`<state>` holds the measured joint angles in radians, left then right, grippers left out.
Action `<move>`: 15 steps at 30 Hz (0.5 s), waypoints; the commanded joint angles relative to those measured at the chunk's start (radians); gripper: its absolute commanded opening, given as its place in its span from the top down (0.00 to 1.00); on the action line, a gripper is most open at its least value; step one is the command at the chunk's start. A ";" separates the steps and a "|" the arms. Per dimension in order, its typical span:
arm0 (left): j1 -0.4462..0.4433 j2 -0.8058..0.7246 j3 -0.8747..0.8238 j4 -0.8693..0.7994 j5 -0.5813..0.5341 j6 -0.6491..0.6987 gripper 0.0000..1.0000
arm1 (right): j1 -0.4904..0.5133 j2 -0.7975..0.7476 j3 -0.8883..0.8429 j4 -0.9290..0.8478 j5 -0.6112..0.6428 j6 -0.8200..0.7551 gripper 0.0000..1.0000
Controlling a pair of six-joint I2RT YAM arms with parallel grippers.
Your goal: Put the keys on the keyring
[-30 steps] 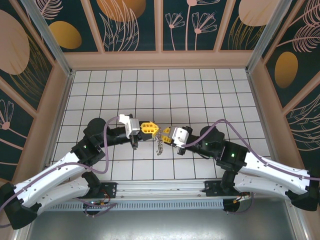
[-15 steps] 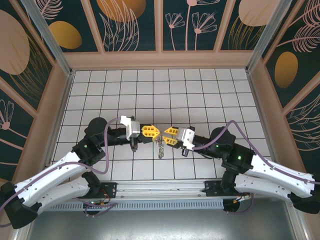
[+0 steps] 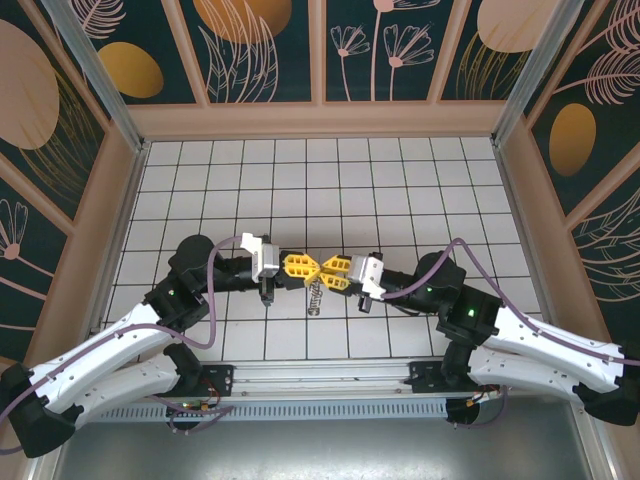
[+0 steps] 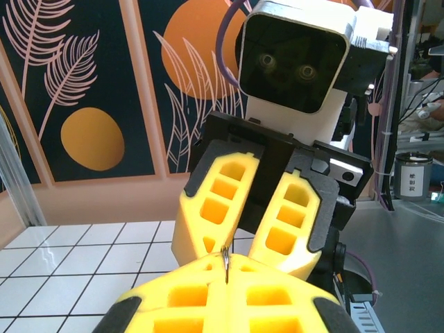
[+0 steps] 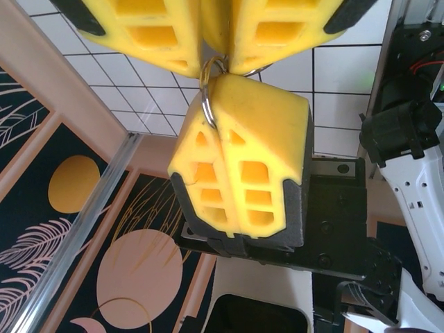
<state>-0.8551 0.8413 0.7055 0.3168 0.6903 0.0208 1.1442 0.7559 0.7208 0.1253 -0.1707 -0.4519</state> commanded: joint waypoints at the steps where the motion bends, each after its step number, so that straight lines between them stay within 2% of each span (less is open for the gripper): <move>1: -0.003 -0.008 -0.001 0.047 0.033 -0.011 1.00 | -0.009 0.010 -0.004 0.066 -0.020 0.019 0.92; 3: -0.002 -0.006 -0.002 0.047 0.033 -0.011 1.00 | -0.011 0.011 -0.003 0.063 -0.019 0.019 1.00; 7: -0.004 -0.001 0.009 0.000 -0.003 0.008 1.00 | -0.013 0.007 0.005 0.050 -0.018 0.015 1.00; 9: -0.004 -0.005 0.026 -0.076 -0.050 0.039 1.00 | -0.012 0.002 0.013 0.033 -0.006 0.009 1.00; 12: -0.003 -0.018 0.064 -0.225 -0.149 0.099 0.81 | -0.014 0.005 0.042 -0.025 0.043 -0.006 1.00; 15: -0.004 -0.028 0.104 -0.355 -0.245 0.155 0.74 | -0.014 0.026 0.082 -0.102 0.100 -0.021 1.00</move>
<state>-0.8570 0.8330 0.7563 0.1284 0.5652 0.0978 1.1332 0.7746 0.7383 0.0608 -0.1345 -0.4473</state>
